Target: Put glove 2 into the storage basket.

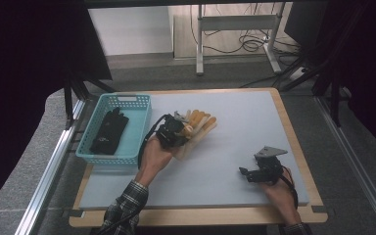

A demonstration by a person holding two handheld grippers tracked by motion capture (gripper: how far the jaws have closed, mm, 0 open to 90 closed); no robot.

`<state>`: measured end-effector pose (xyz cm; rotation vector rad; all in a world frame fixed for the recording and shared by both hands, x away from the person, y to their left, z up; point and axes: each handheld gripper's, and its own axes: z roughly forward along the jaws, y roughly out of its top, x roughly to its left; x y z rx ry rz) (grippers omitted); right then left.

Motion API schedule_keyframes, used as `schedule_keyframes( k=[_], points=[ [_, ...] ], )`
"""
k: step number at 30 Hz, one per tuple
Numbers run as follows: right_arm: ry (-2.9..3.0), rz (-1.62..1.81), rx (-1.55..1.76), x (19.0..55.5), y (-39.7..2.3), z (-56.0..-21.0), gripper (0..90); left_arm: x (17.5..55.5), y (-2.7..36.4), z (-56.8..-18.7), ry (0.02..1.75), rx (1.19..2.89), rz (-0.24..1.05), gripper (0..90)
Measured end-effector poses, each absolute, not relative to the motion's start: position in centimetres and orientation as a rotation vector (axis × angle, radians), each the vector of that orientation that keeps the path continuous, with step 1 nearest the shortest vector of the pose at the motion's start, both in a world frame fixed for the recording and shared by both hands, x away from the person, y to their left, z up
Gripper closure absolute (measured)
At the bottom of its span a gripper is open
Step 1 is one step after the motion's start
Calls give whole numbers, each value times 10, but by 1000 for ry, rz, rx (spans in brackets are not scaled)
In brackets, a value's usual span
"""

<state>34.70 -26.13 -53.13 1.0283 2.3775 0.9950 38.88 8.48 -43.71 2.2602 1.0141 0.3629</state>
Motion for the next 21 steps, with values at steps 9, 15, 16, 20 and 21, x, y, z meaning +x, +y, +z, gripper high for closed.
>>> schedule_keyframes(
  k=[9, 15, 16, 20, 21],
  points=[
    [2377, 995, 1028, 347, -261, -531, 170, 396, 116, -416, 1100, 2227, 448, 778],
    [2377, 995, 1028, 347, -261, -531, 170, 400, 146, -408, 1185, 2202, 499, 778],
    [2377, 995, 1028, 347, -261, -531, 170, 400, 150, -408, 1199, 2195, 506, 777],
    [2377, 995, 1028, 347, -261, -531, 170, 400, 173, -405, 1266, 2168, 539, 777],
    [2377, 995, 1029, 347, -261, -531, 170, 400, 178, -405, 1279, 2163, 546, 777]
  ],
)
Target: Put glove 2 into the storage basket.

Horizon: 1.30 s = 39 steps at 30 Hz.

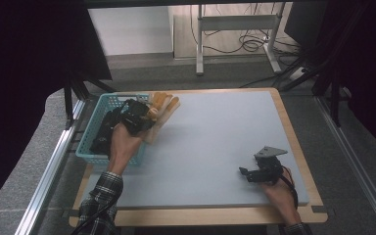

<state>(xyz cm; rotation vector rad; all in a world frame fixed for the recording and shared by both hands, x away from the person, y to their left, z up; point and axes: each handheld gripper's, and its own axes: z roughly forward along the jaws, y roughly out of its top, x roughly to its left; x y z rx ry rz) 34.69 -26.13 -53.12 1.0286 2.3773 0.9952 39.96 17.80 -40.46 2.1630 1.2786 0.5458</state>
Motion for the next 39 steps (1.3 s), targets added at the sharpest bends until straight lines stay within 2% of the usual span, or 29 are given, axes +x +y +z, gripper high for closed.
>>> schedule_keyframes(
  k=[10, 18, 30, 36, 38, 39],
  points=[
    [2377, 995, 1028, 347, -261, -531, 170, 399, 231, -403, 1431, 2099, 598, 774],
    [2377, 995, 1029, 347, -261, -531, 170, 407, 265, -421, 1589, 2076, 604, 772],
    [2377, 996, 1028, 347, -261, -531, 170, 440, 258, -462, 1670, 2147, 505, 764],
    [2377, 996, 1029, 347, -261, -531, 170, 454, 245, -478, 1653, 2204, 463, 752],
    [2377, 996, 1029, 347, -261, -531, 170, 458, 242, -481, 1644, 2221, 425, 718],
    [2377, 996, 1029, 347, -261, -531, 170, 460, 240, -483, 1650, 2238, 400, 670]
  ],
)
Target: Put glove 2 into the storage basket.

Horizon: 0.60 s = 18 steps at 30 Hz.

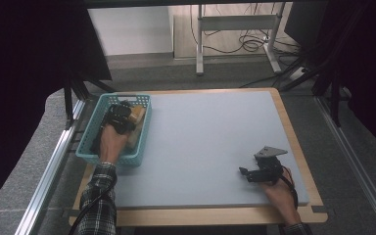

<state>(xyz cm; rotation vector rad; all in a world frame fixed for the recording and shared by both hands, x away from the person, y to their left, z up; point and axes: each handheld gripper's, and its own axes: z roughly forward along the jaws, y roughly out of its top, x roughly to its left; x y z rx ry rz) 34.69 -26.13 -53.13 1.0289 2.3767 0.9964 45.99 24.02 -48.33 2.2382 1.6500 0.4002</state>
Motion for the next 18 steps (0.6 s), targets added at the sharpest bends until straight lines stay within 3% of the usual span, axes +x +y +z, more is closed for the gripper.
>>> schedule_keyframes(
  k=[3, 8, 14, 18],
  points=[
    [2377, 996, 1028, 347, -261, -531, 170, 463, 239, -487, 1690, 2283, 401, 427],
    [2377, 996, 1029, 347, -261, -531, 170, 456, 248, -476, 1687, 2244, 403, 197],
    [2377, 996, 1029, 347, -261, -531, 170, 446, 256, -456, 1619, 2159, 405, 170],
    [2377, 996, 1029, 347, -261, -531, 170, 448, 250, -463, 1595, 2183, 413, 342]
  ],
)
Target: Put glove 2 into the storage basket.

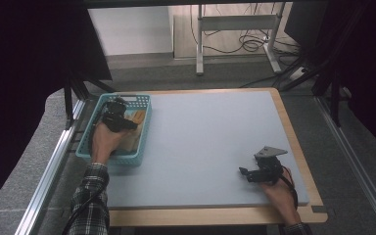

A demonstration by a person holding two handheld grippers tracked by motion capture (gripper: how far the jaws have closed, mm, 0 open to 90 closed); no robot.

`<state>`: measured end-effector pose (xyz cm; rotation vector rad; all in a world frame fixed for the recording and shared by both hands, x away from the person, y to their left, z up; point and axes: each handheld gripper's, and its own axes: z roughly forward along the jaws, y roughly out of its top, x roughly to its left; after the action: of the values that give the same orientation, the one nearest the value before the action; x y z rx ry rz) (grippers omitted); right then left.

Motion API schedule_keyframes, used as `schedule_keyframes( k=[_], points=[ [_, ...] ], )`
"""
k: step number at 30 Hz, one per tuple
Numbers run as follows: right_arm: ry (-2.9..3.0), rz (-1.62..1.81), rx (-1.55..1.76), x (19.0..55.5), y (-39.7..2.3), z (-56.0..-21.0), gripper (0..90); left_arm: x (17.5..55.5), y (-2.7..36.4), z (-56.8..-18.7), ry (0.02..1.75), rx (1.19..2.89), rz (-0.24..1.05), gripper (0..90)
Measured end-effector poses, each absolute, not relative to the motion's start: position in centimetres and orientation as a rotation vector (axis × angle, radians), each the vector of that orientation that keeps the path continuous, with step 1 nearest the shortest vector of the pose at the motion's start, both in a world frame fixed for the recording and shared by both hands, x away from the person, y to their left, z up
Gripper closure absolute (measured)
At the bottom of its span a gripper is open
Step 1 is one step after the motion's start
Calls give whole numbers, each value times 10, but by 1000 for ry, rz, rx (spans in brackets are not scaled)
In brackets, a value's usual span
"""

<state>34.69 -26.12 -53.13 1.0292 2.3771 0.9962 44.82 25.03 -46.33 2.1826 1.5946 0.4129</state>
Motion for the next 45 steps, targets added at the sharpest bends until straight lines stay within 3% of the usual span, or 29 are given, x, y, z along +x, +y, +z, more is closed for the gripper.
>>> schedule_keyframes(
  k=[7, 13, 21, 27, 33, 45],
  points=[
    [2377, 997, 1029, 347, -261, -531, 170, 460, 238, -483, 1648, 2175, 389, 596],
    [2377, 996, 1029, 347, -261, -531, 170, 459, 237, -470, 1628, 2058, 279, 616],
    [2377, 997, 1029, 347, -261, -531, 170, 460, 238, -481, 1628, 2094, 328, 473],
    [2377, 997, 1029, 347, -261, -531, 170, 453, 244, -469, 1579, 2070, 406, 307],
    [2377, 996, 1029, 347, -261, -531, 170, 445, 251, -457, 1528, 2050, 459, 207],
    [2377, 996, 1029, 347, -261, -531, 170, 434, 264, -445, 1512, 1993, 468, 134]
  ],
)
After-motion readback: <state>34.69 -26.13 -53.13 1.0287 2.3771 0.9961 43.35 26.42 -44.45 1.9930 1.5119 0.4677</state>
